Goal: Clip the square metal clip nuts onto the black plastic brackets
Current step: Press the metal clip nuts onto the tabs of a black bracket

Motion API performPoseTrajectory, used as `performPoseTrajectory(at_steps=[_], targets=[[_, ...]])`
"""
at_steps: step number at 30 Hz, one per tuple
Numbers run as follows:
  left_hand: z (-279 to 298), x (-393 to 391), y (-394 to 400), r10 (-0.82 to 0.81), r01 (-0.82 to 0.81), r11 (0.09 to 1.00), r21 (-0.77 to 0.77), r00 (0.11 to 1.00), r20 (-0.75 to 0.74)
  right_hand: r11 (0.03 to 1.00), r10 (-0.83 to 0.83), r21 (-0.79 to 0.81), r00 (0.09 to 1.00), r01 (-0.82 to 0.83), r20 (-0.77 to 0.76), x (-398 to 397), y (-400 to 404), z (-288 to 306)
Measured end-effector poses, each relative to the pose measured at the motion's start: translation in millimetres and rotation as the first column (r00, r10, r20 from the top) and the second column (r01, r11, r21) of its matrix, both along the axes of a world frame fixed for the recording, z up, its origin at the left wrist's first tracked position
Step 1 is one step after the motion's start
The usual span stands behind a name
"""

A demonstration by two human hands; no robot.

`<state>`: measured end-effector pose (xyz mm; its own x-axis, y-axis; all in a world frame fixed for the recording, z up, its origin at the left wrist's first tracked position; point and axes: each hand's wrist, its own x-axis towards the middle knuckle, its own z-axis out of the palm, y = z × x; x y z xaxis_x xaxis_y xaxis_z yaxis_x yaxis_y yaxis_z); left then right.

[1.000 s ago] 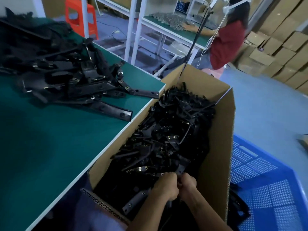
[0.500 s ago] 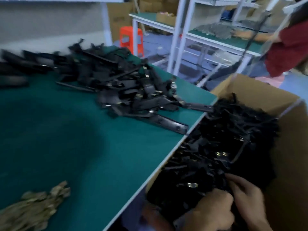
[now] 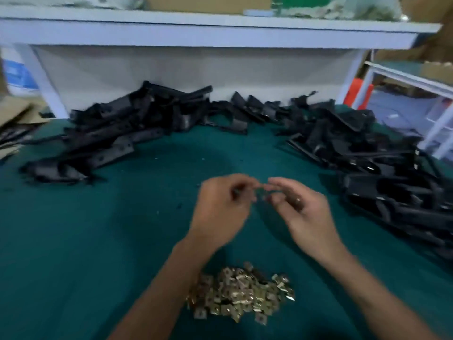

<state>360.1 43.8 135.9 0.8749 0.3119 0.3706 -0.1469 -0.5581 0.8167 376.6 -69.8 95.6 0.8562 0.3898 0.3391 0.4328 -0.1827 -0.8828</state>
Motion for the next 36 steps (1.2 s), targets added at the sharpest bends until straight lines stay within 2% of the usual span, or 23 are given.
performPoseTrajectory(at_steps=[1, 2, 3, 4, 5, 7, 9, 11, 13, 14, 16, 20, 21, 23, 26, 27, 30, 31, 33, 36], targets=[[-14.6, -37.0, 60.4, 0.018, -0.008, 0.986, -0.164, 0.998, 0.056, 0.999, 0.002, -0.037, 0.999, -0.004, -0.047, 21.1, 23.1, -5.3], [-38.0, -45.8, 90.5, 0.216, -0.194, 0.929, -0.314, 0.976, 0.037, 0.997, -0.001, -0.072, 0.996, -0.005, -0.085, 40.5, 44.5, -9.3], [-51.5, -54.1, 111.0, 0.33, -0.281, 0.858, -0.43, 0.943, 0.041, 0.995, -0.014, -0.104, 0.993, 0.002, -0.114, 59.4, 63.8, -14.7], [-63.9, -63.3, 126.3, 0.402, -0.308, 0.777, -0.549, 0.914, 0.056, 0.99, -0.041, -0.139, 0.991, 0.023, -0.128, 77.2, 80.3, -20.2], [-68.6, -62.1, 130.3, 0.435, -0.321, 0.738, -0.594, 0.899, 0.055, 0.981, -0.074, -0.185, 0.99, 0.052, -0.117, 95.8, 95.3, -25.9], [-68.4, -48.2, 124.7, 0.426, -0.308, 0.74, -0.598, 0.902, 0.063, 0.963, -0.143, -0.238, 0.989, 0.128, -0.048, 134.5, 123.9, -32.5], [-69.1, -44.3, 127.6, 0.373, -0.284, 0.804, -0.522, 0.925, 0.072, 0.95, -0.248, -0.209, 0.968, 0.234, -0.042, 173.6, 148.9, -29.5], [-71.2, -39.4, 127.3, 0.309, -0.239, 0.852, -0.466, 0.948, 0.079, 0.928, -0.364, -0.14, 0.918, 0.344, -0.155, 212.5, 168.5, -20.3], [-67.8, -37.0, 124.4, 0.308, -0.25, 0.859, -0.446, 0.949, 0.061, 0.913, -0.397, -0.064, 0.845, 0.402, -0.359, 246.7, 183.0, -9.2], [-69.1, -37.3, 124.4, 0.32, -0.254, 0.847, -0.467, 0.945, 0.067, 0.918, -0.364, -0.028, 0.814, 0.395, -0.453, 259.2, 186.0, -4.7], [-70.6, -38.4, 125.9, 0.317, -0.237, 0.829, -0.506, 0.945, 0.077, 0.929, -0.314, -0.008, 0.779, 0.369, -0.543, 275.1, 190.1, -0.4], [-69.6, -37.3, 126.4, 0.331, -0.256, 0.817, -0.517, 0.942, 0.058, 0.963, -0.268, -0.165, 0.773, 0.211, -0.575, 276.3, 194.1, 3.0], [-69.7, -37.2, 126.5, 0.342, -0.269, 0.81, -0.52, 0.938, 0.047, 0.968, -0.247, -0.187, 0.782, 0.169, -0.572, 269.4, 193.3, 6.0], [-69.7, -37.6, 126.9, 0.346, -0.267, 0.806, -0.528, 0.937, 0.054, 0.978, -0.21, -0.119, 0.815, 0.173, -0.54, 248.6, 188.4, 12.8], [-68.6, -40.4, 125.7, 0.306, -0.2, 0.771, -0.605, 0.949, 0.076, 0.973, -0.049, 0.176, 0.873, 0.153, -0.485, 194.7, 169.6, 19.6], [-68.3, -42.2, 124.9, 0.285, -0.17, 0.745, -0.645, 0.955, 0.077, 0.963, 0.005, 0.244, 0.895, 0.116, -0.446, 173.5, 160.3, 19.5], [-67.4, -49.9, 123.3, 0.206, -0.061, 0.692, -0.72, 0.972, 0.116, 0.952, 0.063, 0.306, 0.971, 0.011, -0.23, 114.1, 130.2, 13.9], [-65.9, -52.1, 122.9, 0.177, -0.024, 0.66, -0.751, 0.976, 0.124, 0.942, 0.093, 0.335, 0.979, -0.027, -0.183, 97.1, 120.9, 12.3], [-61.3, -54.8, 122.2, 0.086, 0.045, 0.529, -0.848, 0.991, 0.106, 0.917, 0.15, 0.386, 0.983, -0.099, -0.104, 68.5, 104.2, 9.3], [-58.1, -60.1, 127.8, -0.133, 0.15, 0.337, -0.929, 0.985, 0.111, 0.909, 0.119, 0.392, 0.99, -0.139, 0.076, 38.5, 90.4, 9.8]])
